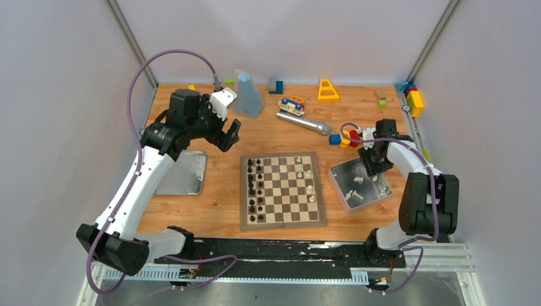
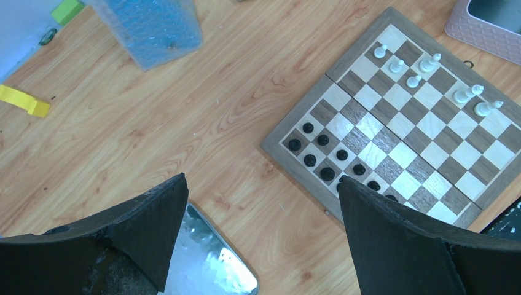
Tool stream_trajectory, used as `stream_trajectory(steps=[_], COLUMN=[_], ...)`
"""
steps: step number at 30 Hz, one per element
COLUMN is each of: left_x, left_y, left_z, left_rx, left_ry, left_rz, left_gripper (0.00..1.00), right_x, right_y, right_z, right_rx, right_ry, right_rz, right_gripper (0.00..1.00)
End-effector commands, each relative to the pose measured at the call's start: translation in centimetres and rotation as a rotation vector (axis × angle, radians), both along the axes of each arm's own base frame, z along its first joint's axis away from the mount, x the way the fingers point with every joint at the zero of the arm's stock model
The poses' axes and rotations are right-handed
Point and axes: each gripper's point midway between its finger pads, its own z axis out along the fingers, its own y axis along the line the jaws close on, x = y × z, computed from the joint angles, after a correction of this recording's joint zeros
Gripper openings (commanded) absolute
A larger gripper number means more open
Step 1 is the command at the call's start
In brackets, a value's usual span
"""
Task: Set up the chess pieces on the board
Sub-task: Pick up the chess piece from the storage box.
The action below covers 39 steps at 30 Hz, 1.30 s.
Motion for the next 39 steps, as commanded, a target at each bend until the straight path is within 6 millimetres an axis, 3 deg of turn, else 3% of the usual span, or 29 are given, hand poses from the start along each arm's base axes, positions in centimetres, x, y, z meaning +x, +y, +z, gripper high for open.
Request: stream_trajectory(steps=[1,9,26,34,37,39], left_x=[0.3,0.4,0.3,0.4,0.4,0.4], left_y=[-0.2,-0.3,-0.4,-0.4,-0.3,-0.3], left_z=[1.0,0.9,0.7,0.7,0.7,0.7], left_rx=[-0.016,-0.02,-0.022,-0.02,-0.017,-0.015], left_ry=[-0.031,-0.025,-0.023,-0.022,-0.023,-0.025], left_rz=[-0.011,-0.014,-0.019,-0.018,-0.015,-0.015], left_gripper=[1.0,1.0,1.0,1.0,1.0,1.0], right_x=[0.3,-0.5,0.2,0.5,0.5,0.7], right_y=[-0.9,-1.2,-1.0,-0.8,-0.4,0.9], right_z=[-0.3,-0.8,-1.6,-1.5,0.0,1.6], right_rx=[-0.043,-0.063,-0.051,-0.037,-0.017,0.048], right_ry=[-0.016,0.004,0.006,0.001,-0.021,-0.049], right_rz=[-0.002,0.004,0.004,0.005,0.006,0.029], right_gripper=[0.39,0.36,0.32,0.12,0.05,0.02])
